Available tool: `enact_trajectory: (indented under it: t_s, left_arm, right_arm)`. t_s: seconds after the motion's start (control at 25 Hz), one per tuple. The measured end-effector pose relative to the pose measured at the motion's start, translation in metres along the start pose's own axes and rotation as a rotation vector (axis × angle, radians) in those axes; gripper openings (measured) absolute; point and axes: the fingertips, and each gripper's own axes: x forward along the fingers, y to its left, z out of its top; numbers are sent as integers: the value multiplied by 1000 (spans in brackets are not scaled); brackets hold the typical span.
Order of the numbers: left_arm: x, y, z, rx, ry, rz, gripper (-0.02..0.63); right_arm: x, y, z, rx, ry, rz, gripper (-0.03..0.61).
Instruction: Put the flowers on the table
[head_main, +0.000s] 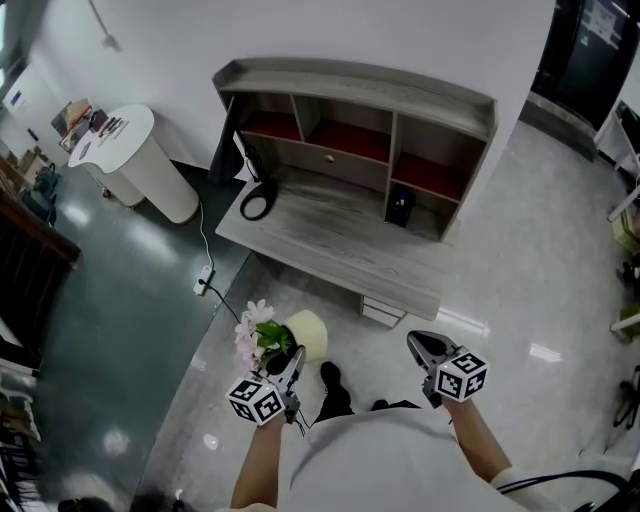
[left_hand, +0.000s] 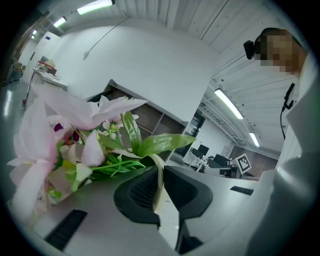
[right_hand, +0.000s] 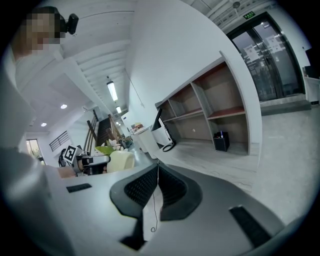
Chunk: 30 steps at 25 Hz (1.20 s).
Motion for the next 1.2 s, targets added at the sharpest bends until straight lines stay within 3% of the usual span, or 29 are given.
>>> enact_trajectory:
  t_s: [0.64,1.2]
  left_arm:
    - [45,99,62,73,111,-114,48]
    - [92,129,85,110,188,-189,49]
  right_arm:
    - [99,7,45,25,-8,-107,20]
    - [135,-4,51,84,13,-167,20]
